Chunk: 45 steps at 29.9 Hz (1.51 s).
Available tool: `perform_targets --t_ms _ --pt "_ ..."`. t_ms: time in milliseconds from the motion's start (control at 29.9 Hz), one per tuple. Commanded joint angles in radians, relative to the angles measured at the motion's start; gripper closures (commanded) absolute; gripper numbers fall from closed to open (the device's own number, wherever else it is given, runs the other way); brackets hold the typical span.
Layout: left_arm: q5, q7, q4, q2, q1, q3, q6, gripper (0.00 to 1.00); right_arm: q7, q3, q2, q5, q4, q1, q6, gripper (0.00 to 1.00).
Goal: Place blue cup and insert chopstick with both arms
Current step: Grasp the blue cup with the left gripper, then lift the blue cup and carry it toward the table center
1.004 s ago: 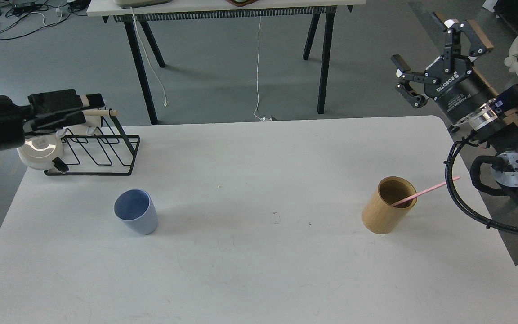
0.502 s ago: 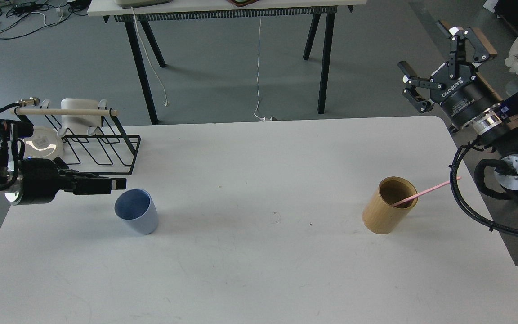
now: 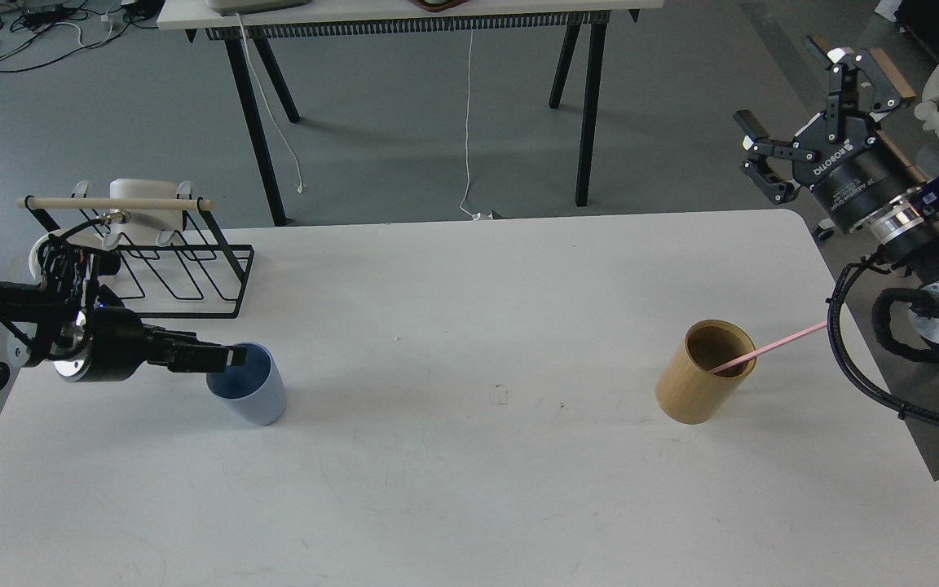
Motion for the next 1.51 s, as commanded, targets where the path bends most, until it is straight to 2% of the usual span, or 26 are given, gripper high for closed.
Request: perform_targets --t_ms 0,234,335,469,603,736,803,837,1272,1473 --pt "0.026 0.0 0.026 -0.013 0.019 -0.007 0.002 0.0 0.0 0.0 0.0 0.0 0.0 0.0 0.0 0.03" --pt "0.015 0.0 0.053 -0.027 0.045 -0.008 0.067 0.03 0.0 0.0 0.0 0.0 0.0 0.0 0.0 0.03" --pt "0.012 0.0 0.057 -0.045 0.051 -0.008 0.068 0.12 0.0 0.0 0.0 0.0 -0.001 -0.001 0.0 0.03" --pt "0.014 0.0 0.057 -0.045 0.06 -0.008 0.071 0.3 0.0 0.001 -0.003 0.0 -0.001 -0.008 0.0 0.03" --pt "0.015 0.0 0.078 -0.047 0.063 -0.008 0.071 0.41 0.0 0.001 -0.007 0.0 -0.001 -0.009 0.0 0.03" --pt "0.014 0.0 0.112 -0.048 0.06 -0.016 0.076 0.69 0.0 0.001 -0.007 0.0 0.0 -0.015 0.0 0.03" --pt "0.017 0.0 0.112 -0.047 0.059 -0.016 0.091 0.91 0.0 0.001 -0.007 0.0 0.002 -0.018 0.0 0.03" --pt "0.02 0.0 0.112 -0.047 0.059 -0.016 0.1 0.96 0.0 0.001 -0.007 0.0 0.002 -0.02 0.0 0.03" --pt "0.012 0.0 0.093 -0.04 0.06 -0.024 0.142 0.99 0.0 0.003 -0.016 0.0 -0.001 -0.02 0.0 0.03" --pt "0.011 0.0 0.031 -0.027 0.059 -0.111 0.143 0.99 0.0 0.024 -0.014 0.006 -0.027 -0.015 0.0 0.03"
